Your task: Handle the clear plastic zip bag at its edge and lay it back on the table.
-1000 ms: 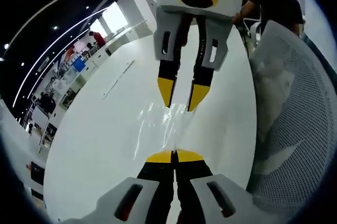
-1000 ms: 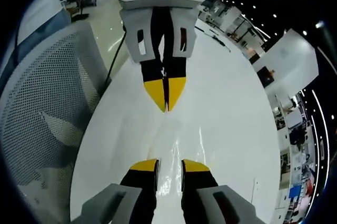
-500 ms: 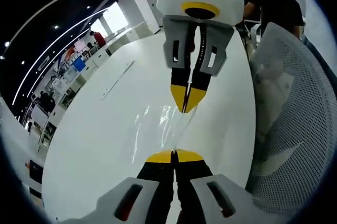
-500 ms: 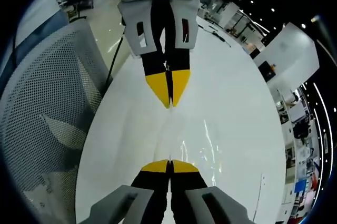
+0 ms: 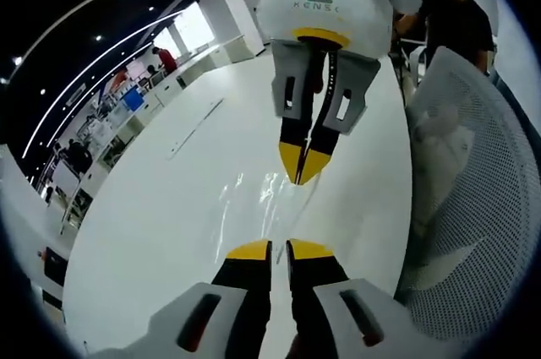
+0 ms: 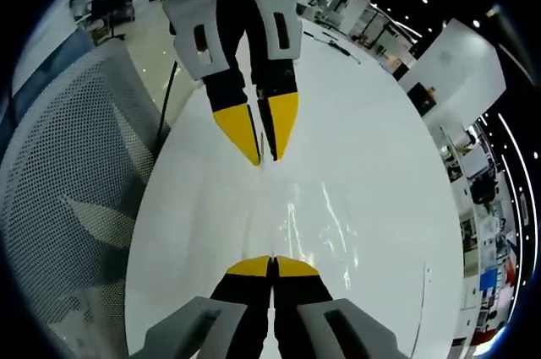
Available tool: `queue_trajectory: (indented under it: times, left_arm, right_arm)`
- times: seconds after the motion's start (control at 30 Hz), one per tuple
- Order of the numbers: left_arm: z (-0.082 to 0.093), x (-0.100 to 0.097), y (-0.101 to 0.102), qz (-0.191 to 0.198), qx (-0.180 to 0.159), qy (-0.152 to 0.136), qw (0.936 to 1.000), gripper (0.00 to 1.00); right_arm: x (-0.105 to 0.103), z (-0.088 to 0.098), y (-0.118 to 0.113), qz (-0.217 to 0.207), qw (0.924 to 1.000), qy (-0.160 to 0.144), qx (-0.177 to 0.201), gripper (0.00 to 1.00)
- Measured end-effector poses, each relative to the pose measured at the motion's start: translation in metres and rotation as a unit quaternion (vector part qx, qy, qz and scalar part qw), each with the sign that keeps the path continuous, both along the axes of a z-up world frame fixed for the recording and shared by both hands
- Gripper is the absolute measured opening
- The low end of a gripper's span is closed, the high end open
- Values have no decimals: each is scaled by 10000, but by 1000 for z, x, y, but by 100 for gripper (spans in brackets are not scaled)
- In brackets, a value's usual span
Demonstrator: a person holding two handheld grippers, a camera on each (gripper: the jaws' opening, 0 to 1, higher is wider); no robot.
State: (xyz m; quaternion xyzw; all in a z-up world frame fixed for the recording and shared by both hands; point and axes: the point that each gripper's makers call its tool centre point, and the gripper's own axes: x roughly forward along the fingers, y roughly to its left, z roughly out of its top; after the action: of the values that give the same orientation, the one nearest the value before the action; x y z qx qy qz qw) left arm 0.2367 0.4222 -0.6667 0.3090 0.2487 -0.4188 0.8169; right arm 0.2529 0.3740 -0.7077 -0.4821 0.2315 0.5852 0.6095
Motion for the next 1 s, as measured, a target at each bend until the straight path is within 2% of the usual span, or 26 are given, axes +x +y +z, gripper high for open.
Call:
queue_trajectory:
  times: [0.17,0.4,0.6,0.83,1.0]
  left_arm:
    - [13,-8,-16,-259,-211,-112,9994,8]
    - [16,-12,-43,-650,-211,-261,9973,8]
    - [16,-7,-54,-753,-173,-387,9963,9]
    - [6,-4,-58,-751,-92,-282,9967,9]
    - [-11,0,-53,-671,147,-268,9973,8]
  right_arm:
    - [6,1,0,-146,9999,34,40,0]
    - [8,4,1,-204,9998,37,81,0]
    - [8,5,-1,-202,9998,21,67,0]
    - [8,5,0,-218,9997,29,87,0]
    - [7,5,2,-201,9997,57,94,0]
